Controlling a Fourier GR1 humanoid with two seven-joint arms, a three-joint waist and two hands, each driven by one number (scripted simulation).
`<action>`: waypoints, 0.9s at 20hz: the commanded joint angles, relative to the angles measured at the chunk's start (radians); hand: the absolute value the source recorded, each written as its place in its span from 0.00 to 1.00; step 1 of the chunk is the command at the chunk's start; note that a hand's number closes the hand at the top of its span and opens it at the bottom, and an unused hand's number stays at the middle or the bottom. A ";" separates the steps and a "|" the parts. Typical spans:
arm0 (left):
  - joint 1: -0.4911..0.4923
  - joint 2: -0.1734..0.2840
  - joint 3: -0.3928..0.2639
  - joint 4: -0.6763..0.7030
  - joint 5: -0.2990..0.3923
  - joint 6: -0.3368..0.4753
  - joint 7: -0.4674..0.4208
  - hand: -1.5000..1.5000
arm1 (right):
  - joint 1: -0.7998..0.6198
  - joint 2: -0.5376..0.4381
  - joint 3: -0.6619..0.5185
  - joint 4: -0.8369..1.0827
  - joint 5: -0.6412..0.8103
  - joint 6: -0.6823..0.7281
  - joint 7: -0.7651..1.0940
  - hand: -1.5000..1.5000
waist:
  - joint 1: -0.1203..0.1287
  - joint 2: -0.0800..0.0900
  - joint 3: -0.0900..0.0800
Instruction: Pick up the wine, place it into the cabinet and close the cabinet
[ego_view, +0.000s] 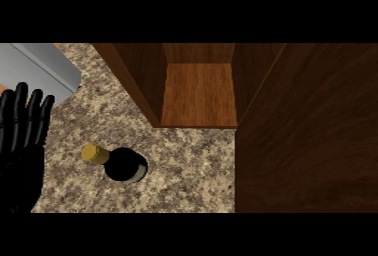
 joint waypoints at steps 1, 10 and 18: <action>0.061 0.015 -0.021 -0.036 -0.001 -0.038 -0.006 0.00 | -0.013 0.030 0.013 0.033 -0.029 -0.001 0.017 0.00 | -0.008 -0.034 -0.018; 0.217 -0.046 -0.511 -0.064 0.048 0.064 0.029 0.00 | 0.228 -0.030 0.135 -0.169 -0.129 0.145 0.155 0.00 | -0.022 -0.040 -0.018; 0.260 -0.046 -0.761 -0.210 -0.110 0.220 0.121 0.00 | 0.257 0.004 0.210 -0.358 -0.121 0.098 0.324 0.00 | -0.013 -0.037 -0.018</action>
